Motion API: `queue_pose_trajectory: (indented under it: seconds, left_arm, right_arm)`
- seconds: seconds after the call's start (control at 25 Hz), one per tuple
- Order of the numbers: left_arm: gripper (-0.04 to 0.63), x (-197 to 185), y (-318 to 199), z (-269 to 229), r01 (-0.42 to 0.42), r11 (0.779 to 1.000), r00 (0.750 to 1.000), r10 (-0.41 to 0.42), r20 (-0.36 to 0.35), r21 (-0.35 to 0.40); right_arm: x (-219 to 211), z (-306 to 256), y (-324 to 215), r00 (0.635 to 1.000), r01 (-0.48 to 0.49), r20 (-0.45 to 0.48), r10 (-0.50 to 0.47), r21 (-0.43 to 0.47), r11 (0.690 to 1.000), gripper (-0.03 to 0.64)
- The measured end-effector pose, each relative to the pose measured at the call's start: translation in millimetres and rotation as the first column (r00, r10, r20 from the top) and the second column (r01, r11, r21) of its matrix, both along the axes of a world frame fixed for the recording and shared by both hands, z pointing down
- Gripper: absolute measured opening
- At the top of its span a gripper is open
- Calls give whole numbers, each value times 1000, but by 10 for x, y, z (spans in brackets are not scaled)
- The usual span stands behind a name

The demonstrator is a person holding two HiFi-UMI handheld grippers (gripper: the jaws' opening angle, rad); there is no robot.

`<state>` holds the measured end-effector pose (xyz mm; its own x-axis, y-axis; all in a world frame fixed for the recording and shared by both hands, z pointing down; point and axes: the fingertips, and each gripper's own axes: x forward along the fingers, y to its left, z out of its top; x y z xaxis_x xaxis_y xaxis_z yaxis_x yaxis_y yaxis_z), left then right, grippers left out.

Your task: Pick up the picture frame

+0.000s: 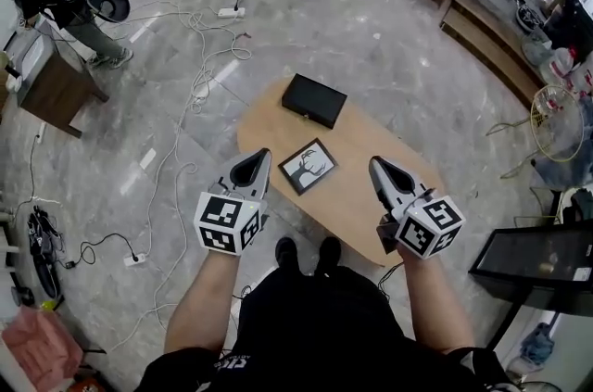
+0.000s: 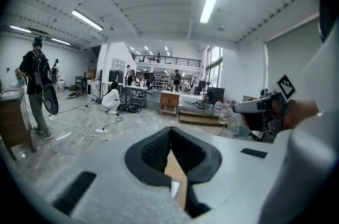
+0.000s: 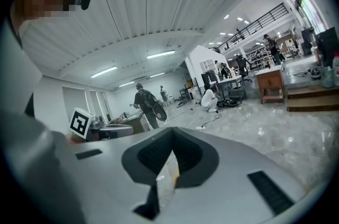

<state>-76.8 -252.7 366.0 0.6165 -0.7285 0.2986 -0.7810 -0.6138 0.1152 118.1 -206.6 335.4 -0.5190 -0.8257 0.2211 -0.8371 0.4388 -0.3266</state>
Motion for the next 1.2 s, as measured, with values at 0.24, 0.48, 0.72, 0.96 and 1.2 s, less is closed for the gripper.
queue_pose_trajectory:
  seconds: [0.24,0.48,0.72,0.96,1.2]
  left_arm:
    - [9,366,-45,32,30,999,998,-29,47,-13]
    - [9,574,-115,226,47,998,998,-45,48,-38]
    - [11,544,-223,625,22,996,999,-19,40,-81]
    - [11,559,-370,1164,-17,988,1000,21,23,-156]
    - [11,530,-476,1773,-39,974,998,49,38,-224]
  right_arm:
    - [411,190,-164,999,21,45,-20,-18,1000,6]
    - [588,535,-229,998,47,44,-43,-82,996,6]
    - [468,742,-348,998,58,-20,-61,-139,989,6]
    - [244,1144,-459,993,94,-45,-106,-212,973,6]
    - [117,1670,-549,994,88,-33,-101,-276,957,6]
